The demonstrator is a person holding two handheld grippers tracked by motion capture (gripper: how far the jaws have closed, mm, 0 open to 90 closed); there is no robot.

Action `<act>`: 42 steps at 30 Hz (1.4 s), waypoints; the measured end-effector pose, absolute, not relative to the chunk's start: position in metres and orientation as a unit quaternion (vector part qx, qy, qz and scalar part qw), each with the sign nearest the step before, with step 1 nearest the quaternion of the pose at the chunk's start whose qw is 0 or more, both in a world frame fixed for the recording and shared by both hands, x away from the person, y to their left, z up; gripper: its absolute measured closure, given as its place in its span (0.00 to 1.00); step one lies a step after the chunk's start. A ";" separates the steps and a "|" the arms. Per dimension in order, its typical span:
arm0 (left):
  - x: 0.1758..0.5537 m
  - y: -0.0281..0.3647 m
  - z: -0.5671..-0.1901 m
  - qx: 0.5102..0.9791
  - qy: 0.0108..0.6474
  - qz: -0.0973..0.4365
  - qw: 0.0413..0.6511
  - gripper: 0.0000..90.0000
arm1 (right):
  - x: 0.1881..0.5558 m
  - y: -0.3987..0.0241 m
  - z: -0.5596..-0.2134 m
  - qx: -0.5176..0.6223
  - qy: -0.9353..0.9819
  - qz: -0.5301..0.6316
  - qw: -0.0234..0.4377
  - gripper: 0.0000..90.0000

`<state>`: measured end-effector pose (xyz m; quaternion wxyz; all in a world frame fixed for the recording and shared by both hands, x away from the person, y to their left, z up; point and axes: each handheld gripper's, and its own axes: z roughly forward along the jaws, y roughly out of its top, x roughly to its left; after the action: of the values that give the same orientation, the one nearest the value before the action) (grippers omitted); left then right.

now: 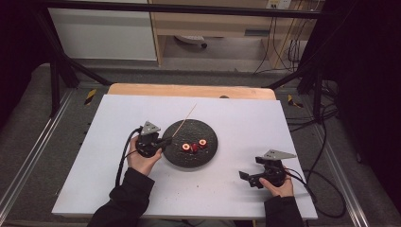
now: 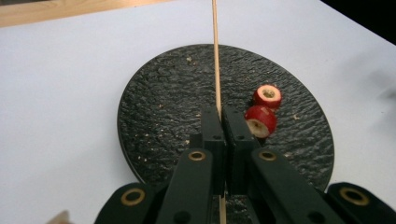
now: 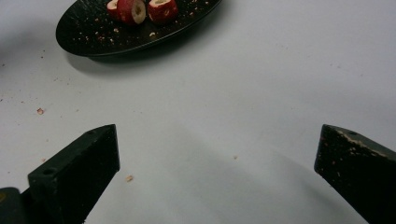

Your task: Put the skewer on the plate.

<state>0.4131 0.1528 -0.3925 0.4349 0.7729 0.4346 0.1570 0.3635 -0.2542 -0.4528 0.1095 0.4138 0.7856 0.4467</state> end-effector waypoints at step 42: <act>0.420 0.136 -0.425 0.809 0.428 0.153 0.373 0.79 | 0.363 -0.254 -0.453 0.412 0.789 0.444 0.107 0.02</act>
<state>0.4195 0.1356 -0.4252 0.3729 0.8090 0.4278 0.1531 0.3629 -0.2538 -0.4531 0.1069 0.4119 0.7886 0.4439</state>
